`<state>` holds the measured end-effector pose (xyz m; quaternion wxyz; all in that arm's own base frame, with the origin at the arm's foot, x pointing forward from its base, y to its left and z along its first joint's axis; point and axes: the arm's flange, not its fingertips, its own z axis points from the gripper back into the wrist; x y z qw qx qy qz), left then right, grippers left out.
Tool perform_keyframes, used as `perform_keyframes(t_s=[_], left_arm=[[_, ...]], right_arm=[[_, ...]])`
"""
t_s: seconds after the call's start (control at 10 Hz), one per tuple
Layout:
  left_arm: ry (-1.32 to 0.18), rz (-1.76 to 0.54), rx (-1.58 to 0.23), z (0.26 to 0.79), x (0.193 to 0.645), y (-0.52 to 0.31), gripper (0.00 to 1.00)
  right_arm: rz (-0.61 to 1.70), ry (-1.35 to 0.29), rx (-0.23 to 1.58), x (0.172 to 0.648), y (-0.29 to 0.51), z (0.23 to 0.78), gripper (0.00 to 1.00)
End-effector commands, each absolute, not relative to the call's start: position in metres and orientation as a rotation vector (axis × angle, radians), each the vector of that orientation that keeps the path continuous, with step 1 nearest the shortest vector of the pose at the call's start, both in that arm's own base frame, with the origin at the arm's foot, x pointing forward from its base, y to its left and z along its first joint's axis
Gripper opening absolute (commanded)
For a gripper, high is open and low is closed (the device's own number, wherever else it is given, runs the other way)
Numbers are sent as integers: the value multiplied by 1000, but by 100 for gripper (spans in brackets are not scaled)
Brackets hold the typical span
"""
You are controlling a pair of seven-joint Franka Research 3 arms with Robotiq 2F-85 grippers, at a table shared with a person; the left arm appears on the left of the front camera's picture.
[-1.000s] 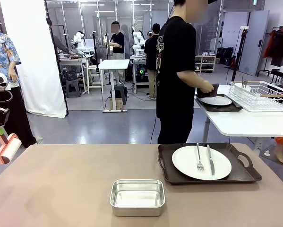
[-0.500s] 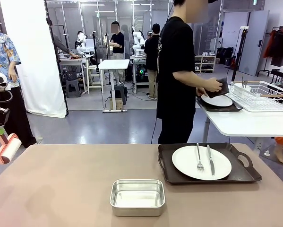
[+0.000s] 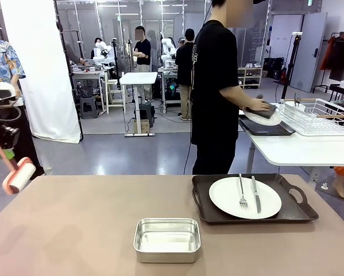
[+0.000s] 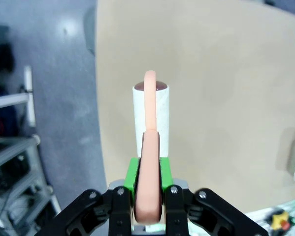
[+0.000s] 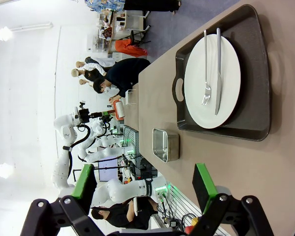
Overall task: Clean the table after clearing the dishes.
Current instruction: Place the Lint Roller back on top of the Airtight Container.
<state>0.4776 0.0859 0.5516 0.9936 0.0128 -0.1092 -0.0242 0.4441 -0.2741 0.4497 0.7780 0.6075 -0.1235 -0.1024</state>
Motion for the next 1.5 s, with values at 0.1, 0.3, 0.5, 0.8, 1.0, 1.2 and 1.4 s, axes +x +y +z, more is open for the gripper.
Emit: perform_keyframes(t_s=[0.1, 0.3, 0.5, 0.8, 1.0, 1.2, 1.4], left_arm=[[-270, -375, 72, 600, 469, 8, 21], [-284, -552, 54, 616, 456, -39, 21], [-262, -820, 99, 631, 440, -107, 21], [-258, -1189, 105, 616, 408, -196, 21], [-295, -1367, 121, 592, 391, -247, 21], [-301, -1496, 90, 584, 380, -292, 21], [-242, -1642, 48, 573, 364, -334, 21]], right_arm=[[-218, -271, 1314, 443, -273, 452, 100], [-218, -271, 1314, 443, -273, 452, 100], [-218, -271, 1314, 443, -273, 452, 100], [-218, -271, 1314, 443, -273, 452, 100], [-218, -271, 1314, 443, -273, 452, 100], [-218, -271, 1314, 443, -273, 452, 100], [-218, -271, 1314, 443, -273, 452, 100]])
